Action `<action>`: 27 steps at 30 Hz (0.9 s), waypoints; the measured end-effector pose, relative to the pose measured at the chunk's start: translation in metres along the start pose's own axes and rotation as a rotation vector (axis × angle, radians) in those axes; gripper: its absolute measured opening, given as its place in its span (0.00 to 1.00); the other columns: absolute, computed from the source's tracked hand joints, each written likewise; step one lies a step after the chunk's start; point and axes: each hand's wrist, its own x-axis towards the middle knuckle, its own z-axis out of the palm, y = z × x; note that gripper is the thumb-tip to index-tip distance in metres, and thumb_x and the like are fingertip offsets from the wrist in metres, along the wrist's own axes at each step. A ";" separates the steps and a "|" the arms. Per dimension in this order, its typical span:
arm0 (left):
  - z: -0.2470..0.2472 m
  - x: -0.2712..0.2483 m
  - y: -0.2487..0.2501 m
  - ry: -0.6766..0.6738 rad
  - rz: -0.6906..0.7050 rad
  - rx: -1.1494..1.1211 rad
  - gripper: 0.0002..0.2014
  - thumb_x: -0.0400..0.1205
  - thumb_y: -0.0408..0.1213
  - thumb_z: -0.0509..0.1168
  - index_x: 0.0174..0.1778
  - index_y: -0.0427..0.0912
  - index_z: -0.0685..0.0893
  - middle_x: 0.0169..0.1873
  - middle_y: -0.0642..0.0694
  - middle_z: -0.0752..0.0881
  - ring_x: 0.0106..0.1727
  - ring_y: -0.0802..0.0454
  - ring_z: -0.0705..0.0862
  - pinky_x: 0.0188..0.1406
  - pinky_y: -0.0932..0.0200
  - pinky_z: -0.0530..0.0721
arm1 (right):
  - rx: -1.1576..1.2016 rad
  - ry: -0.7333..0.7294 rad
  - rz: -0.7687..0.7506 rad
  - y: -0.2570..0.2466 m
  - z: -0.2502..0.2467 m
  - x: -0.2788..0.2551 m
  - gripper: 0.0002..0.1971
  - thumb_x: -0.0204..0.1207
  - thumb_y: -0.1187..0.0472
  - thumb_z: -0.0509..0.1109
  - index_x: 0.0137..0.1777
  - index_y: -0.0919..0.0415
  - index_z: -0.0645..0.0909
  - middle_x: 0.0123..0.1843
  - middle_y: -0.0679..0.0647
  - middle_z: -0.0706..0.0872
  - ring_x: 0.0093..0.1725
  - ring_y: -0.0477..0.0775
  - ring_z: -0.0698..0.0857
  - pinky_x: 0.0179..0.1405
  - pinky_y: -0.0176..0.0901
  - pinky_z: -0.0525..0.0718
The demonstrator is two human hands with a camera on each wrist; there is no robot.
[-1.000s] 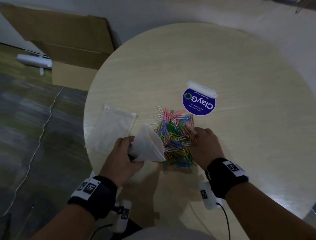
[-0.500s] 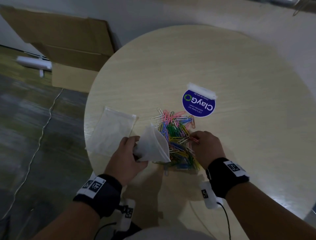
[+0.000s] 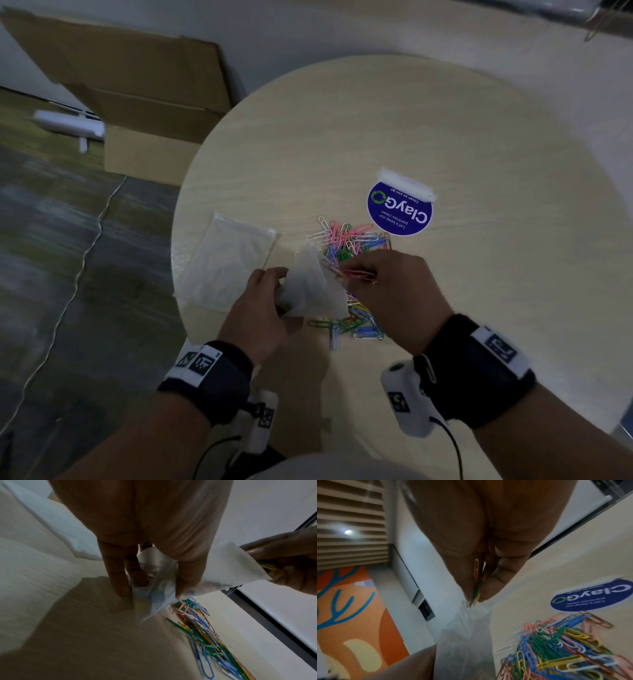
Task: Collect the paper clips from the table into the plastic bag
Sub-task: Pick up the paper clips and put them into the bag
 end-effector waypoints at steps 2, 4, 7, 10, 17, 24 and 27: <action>0.000 0.000 -0.001 0.010 0.020 -0.007 0.34 0.65 0.40 0.81 0.67 0.53 0.76 0.56 0.54 0.74 0.50 0.52 0.86 0.51 0.50 0.86 | -0.028 -0.044 -0.040 -0.005 0.007 0.004 0.06 0.73 0.60 0.72 0.47 0.56 0.90 0.42 0.53 0.92 0.43 0.50 0.87 0.45 0.44 0.77; 0.001 0.000 -0.003 0.021 0.032 -0.011 0.34 0.64 0.38 0.80 0.65 0.52 0.77 0.54 0.54 0.74 0.49 0.52 0.86 0.50 0.52 0.86 | -0.022 -0.089 -0.067 -0.008 0.009 0.004 0.08 0.77 0.59 0.68 0.48 0.59 0.88 0.40 0.56 0.91 0.41 0.53 0.87 0.45 0.48 0.79; 0.002 0.000 -0.003 0.036 0.016 -0.037 0.34 0.64 0.37 0.80 0.65 0.51 0.77 0.55 0.53 0.75 0.49 0.52 0.85 0.52 0.54 0.85 | 0.166 -0.029 0.029 -0.002 0.000 0.000 0.08 0.77 0.58 0.67 0.52 0.53 0.86 0.38 0.54 0.91 0.36 0.50 0.88 0.43 0.54 0.86; 0.001 -0.001 -0.007 0.015 0.009 -0.068 0.34 0.65 0.36 0.80 0.67 0.52 0.76 0.56 0.54 0.74 0.50 0.52 0.84 0.49 0.54 0.85 | 0.223 0.134 0.259 0.030 -0.007 -0.010 0.07 0.73 0.55 0.74 0.49 0.46 0.89 0.39 0.43 0.91 0.34 0.39 0.87 0.43 0.47 0.87; -0.006 -0.012 -0.023 0.042 -0.011 -0.154 0.34 0.59 0.44 0.77 0.63 0.56 0.77 0.54 0.56 0.74 0.50 0.55 0.86 0.46 0.46 0.89 | -0.339 -0.095 0.330 0.093 0.035 -0.048 0.18 0.62 0.57 0.79 0.50 0.62 0.81 0.47 0.61 0.78 0.44 0.71 0.81 0.44 0.58 0.84; -0.012 -0.014 -0.027 0.047 -0.034 -0.105 0.36 0.62 0.39 0.80 0.68 0.50 0.77 0.56 0.54 0.74 0.53 0.53 0.84 0.51 0.44 0.88 | -0.198 0.071 0.315 0.095 0.040 -0.017 0.15 0.73 0.56 0.70 0.60 0.58 0.83 0.52 0.61 0.84 0.52 0.67 0.82 0.52 0.53 0.80; -0.010 -0.015 -0.028 0.035 -0.027 -0.115 0.37 0.62 0.44 0.78 0.68 0.52 0.76 0.57 0.56 0.73 0.56 0.52 0.84 0.51 0.43 0.88 | -0.359 0.017 0.384 0.095 0.040 -0.011 0.33 0.67 0.35 0.70 0.65 0.57 0.76 0.58 0.59 0.79 0.57 0.65 0.76 0.58 0.54 0.75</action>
